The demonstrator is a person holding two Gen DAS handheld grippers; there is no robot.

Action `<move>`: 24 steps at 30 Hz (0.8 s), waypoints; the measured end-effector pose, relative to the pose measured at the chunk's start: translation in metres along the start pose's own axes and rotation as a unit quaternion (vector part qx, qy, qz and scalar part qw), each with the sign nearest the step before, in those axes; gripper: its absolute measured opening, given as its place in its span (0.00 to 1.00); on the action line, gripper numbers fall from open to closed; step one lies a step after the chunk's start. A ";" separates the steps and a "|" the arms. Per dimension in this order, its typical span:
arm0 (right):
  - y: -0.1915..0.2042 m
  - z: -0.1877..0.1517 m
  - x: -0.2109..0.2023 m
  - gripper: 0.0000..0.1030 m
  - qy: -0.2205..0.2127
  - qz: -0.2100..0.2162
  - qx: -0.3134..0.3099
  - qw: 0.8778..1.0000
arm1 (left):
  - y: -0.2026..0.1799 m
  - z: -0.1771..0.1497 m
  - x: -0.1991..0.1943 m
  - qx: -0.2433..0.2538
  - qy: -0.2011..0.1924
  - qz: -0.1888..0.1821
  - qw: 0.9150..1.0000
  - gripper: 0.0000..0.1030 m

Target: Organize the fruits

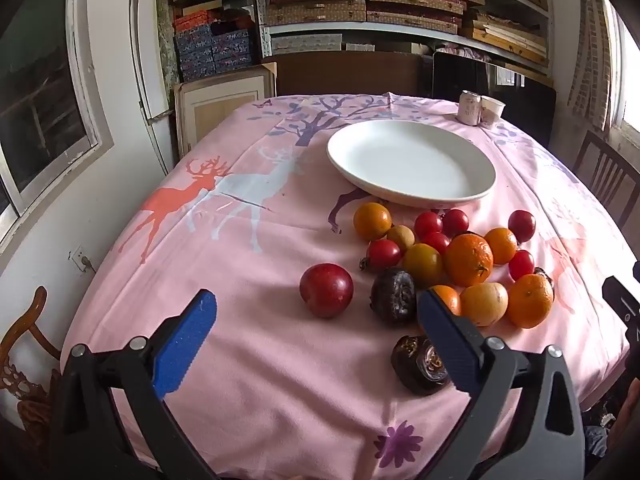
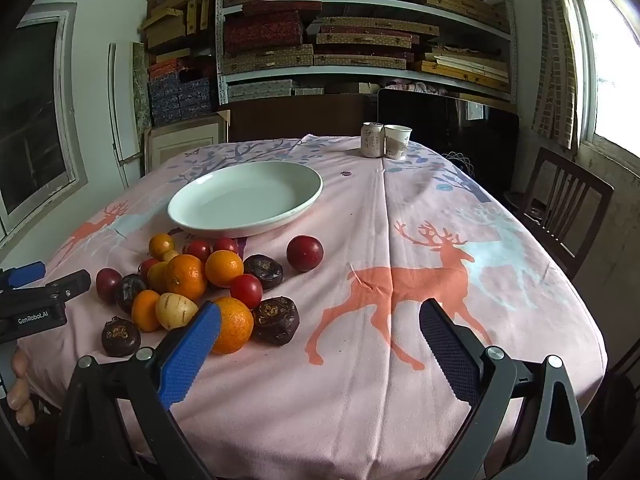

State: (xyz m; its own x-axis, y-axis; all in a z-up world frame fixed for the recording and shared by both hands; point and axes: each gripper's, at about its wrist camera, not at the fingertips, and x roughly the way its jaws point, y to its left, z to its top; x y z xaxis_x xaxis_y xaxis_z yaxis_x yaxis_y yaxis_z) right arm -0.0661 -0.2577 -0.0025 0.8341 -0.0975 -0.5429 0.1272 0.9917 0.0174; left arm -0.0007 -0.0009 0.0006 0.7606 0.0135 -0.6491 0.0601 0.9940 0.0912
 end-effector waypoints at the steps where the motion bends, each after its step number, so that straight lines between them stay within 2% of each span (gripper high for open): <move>1: 0.000 0.000 0.000 0.97 -0.001 -0.001 -0.001 1.000 | -0.001 0.000 0.000 0.000 -0.002 0.002 1.000 0.96; 7: 0.000 -0.001 -0.001 0.97 0.003 -0.002 -0.001 1.000 | 0.003 -0.006 0.000 -0.008 -0.002 -0.006 1.000 0.96; 24: 0.001 -0.002 -0.001 0.97 0.001 0.003 0.003 1.000 | 0.001 -0.005 0.003 0.002 0.007 0.000 1.000 0.96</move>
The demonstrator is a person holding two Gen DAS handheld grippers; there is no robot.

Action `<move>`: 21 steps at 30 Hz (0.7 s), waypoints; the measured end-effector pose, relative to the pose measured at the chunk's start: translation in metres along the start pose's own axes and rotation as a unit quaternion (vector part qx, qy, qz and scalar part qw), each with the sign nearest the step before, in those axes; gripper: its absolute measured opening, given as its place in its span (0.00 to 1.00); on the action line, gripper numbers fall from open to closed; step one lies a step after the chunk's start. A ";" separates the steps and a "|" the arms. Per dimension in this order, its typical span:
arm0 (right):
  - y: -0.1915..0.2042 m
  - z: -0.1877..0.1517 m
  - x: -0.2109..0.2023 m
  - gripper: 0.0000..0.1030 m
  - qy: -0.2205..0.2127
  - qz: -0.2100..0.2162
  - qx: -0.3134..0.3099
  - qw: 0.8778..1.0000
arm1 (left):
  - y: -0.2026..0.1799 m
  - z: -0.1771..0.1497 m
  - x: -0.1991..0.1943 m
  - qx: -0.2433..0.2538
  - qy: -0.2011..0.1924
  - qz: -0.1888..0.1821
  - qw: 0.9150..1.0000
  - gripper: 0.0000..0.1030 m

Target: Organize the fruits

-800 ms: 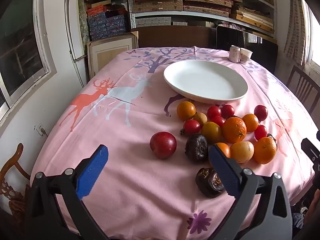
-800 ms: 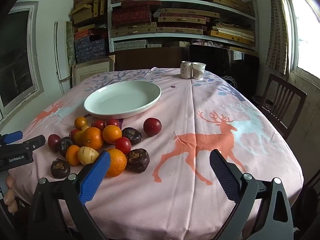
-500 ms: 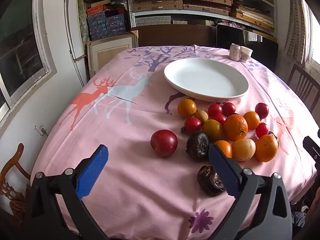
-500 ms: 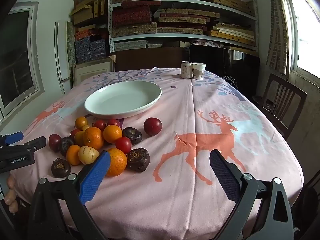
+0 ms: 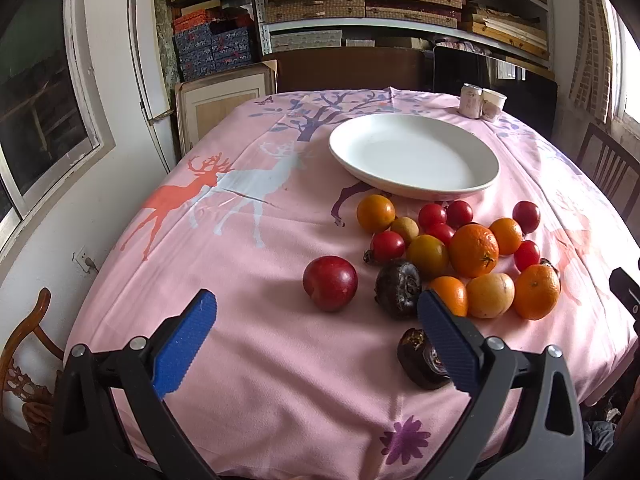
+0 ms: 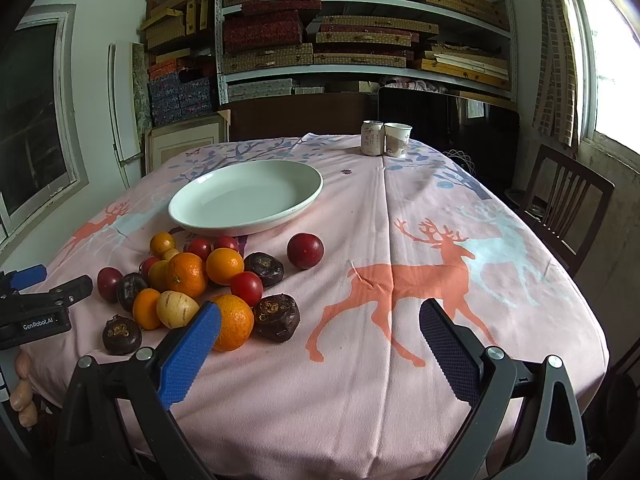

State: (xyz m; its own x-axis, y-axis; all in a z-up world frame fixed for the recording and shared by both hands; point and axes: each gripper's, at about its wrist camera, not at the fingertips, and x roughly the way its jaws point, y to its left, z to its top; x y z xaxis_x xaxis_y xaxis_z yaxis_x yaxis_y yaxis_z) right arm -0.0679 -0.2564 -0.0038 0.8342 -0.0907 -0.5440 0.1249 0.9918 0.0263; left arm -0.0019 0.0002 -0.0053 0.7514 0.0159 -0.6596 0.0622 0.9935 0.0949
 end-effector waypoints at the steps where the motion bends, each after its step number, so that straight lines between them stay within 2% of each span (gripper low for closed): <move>1: 0.000 0.000 0.000 0.97 0.000 0.001 0.000 1.000 | 0.000 0.000 0.000 0.000 0.000 -0.001 1.000 0.96; 21: 0.000 -0.003 0.006 0.97 0.010 0.002 -0.003 1.000 | 0.000 -0.002 0.006 -0.005 0.013 -0.004 1.000 0.96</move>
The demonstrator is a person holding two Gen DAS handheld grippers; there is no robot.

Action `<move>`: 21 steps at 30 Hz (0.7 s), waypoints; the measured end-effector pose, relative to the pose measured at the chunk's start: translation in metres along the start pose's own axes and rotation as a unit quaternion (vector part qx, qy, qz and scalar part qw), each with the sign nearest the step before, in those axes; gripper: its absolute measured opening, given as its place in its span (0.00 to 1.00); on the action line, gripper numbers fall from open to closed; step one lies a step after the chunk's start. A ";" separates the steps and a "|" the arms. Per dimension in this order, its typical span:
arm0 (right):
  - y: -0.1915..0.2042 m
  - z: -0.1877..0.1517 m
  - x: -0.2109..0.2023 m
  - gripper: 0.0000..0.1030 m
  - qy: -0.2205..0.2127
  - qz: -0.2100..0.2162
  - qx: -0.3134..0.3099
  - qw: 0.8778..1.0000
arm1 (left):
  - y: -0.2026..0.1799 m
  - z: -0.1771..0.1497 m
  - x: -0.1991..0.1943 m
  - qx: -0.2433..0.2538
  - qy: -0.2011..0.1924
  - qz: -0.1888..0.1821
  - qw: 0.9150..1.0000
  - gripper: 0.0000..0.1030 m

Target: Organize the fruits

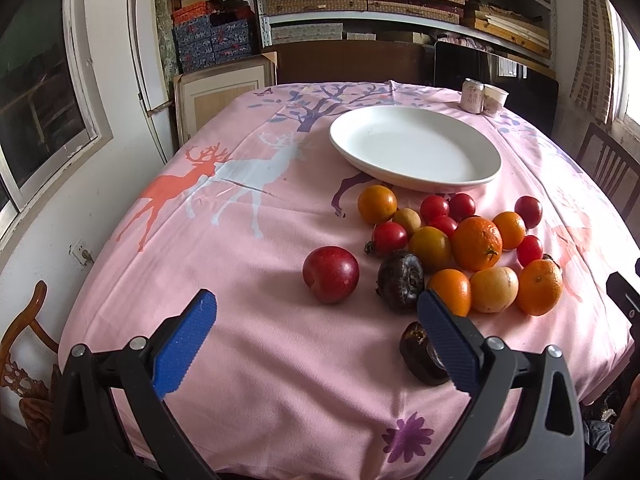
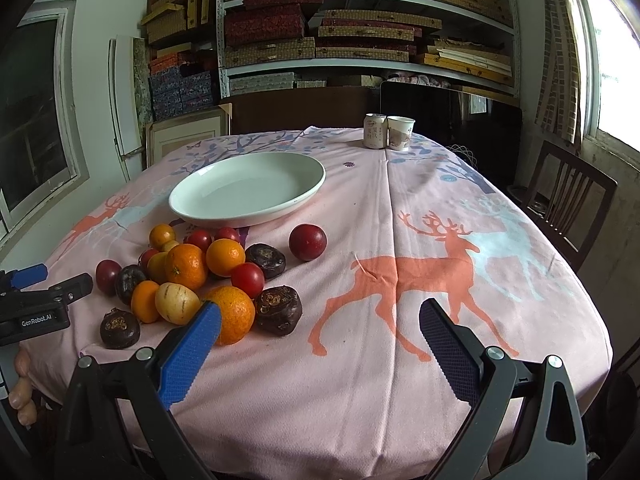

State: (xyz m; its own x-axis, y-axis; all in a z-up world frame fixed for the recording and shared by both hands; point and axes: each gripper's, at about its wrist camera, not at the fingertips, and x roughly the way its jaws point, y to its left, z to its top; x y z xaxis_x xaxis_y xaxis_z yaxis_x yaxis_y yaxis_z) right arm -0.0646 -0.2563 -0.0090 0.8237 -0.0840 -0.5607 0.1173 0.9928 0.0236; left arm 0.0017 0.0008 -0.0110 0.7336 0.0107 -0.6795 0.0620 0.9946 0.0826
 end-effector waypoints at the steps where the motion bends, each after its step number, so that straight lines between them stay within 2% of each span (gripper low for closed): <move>1: 0.000 0.000 -0.001 0.97 -0.001 -0.001 -0.001 1.000 | 0.000 0.000 0.000 0.000 0.000 0.000 1.000 0.96; 21: -0.001 0.000 -0.002 0.97 0.000 -0.001 0.003 1.000 | 0.000 -0.001 0.000 0.001 -0.001 0.001 1.000 0.96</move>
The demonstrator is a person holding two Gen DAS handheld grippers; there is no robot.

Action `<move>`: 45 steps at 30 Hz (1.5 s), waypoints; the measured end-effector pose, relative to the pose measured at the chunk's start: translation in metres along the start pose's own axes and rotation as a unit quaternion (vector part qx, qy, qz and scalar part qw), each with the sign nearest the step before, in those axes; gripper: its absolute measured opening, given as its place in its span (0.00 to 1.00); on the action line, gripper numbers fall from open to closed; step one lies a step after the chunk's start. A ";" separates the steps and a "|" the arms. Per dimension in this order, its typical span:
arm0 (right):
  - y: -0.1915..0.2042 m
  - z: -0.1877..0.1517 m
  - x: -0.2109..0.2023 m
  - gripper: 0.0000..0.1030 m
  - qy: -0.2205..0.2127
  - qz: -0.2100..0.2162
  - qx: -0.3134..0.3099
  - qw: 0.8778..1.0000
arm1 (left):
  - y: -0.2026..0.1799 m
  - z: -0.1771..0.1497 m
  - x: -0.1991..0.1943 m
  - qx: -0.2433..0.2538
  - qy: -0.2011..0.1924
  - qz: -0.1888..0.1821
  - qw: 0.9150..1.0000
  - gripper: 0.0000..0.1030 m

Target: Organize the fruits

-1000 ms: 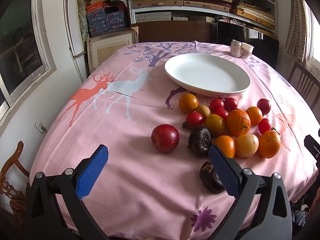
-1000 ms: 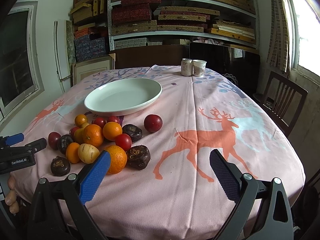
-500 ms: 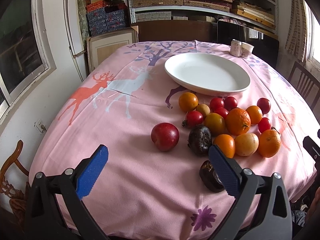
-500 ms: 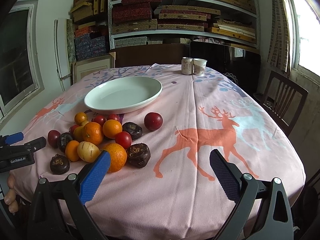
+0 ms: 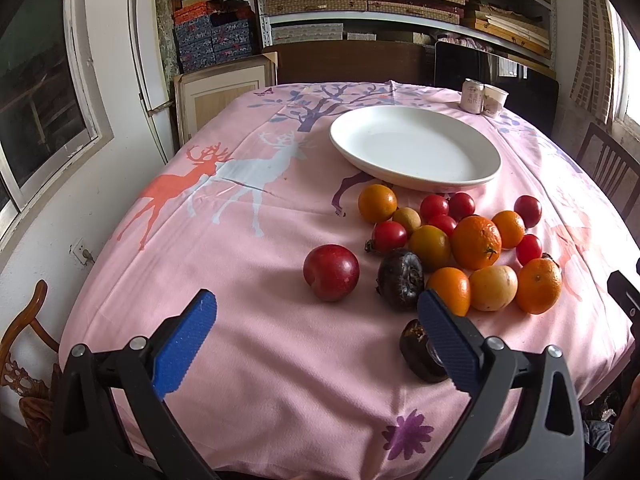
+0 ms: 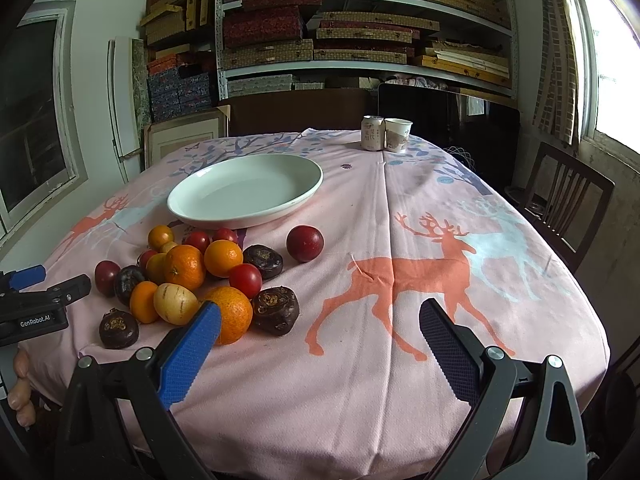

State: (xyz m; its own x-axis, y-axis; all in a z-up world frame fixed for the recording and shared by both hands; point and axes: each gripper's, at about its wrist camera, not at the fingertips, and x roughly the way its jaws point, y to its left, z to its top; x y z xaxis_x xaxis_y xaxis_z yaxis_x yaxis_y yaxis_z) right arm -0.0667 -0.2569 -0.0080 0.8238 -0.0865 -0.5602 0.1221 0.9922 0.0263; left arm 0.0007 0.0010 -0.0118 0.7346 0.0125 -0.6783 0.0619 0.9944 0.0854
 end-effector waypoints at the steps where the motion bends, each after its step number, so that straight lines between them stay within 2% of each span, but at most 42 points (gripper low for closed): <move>1: 0.000 0.000 0.000 0.97 0.000 0.000 0.000 1.000 | 0.000 0.000 0.000 0.000 0.000 0.000 1.000 0.96; 27: -0.002 0.000 -0.001 0.97 0.000 0.002 -0.001 1.000 | 0.004 -0.003 -0.004 -0.006 0.005 -0.002 1.000 0.96; 32: -0.003 -0.001 -0.002 0.97 -0.002 -0.002 -0.002 1.000 | -0.010 -0.018 -0.005 0.038 0.017 -0.044 0.998 0.96; 36: -0.010 -0.002 -0.002 0.97 -0.004 0.001 0.004 1.000 | -0.024 -0.032 0.002 0.068 0.029 -0.051 0.996 0.96; 41: -0.017 -0.001 0.001 0.97 0.000 0.004 -0.002 1.000 | -0.045 -0.031 0.003 0.096 0.001 -0.055 0.994 0.95; 42: -0.019 -0.001 0.002 0.97 -0.001 0.000 -0.002 1.000 | -0.050 -0.031 0.005 0.099 0.004 -0.069 0.993 0.89; 43: -0.022 -0.001 0.002 0.97 -0.001 -0.003 -0.001 1.000 | -0.053 -0.032 0.008 0.106 0.010 -0.081 0.991 0.66; 44: -0.024 -0.001 0.002 0.97 0.000 -0.007 0.000 1.000 | -0.058 -0.033 0.013 0.115 0.023 -0.090 0.989 0.54; 45: -0.026 -0.001 0.003 0.97 0.001 -0.010 -0.001 1.000 | -0.062 -0.035 0.015 0.120 0.027 -0.098 0.988 0.46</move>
State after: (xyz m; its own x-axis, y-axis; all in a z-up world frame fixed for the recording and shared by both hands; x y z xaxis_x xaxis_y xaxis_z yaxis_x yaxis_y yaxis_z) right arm -0.0683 -0.2833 -0.0111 0.8197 -0.1057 -0.5630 0.1375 0.9904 0.0143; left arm -0.0156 -0.0570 -0.0533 0.6557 -0.1658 -0.7366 0.3623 0.9250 0.1143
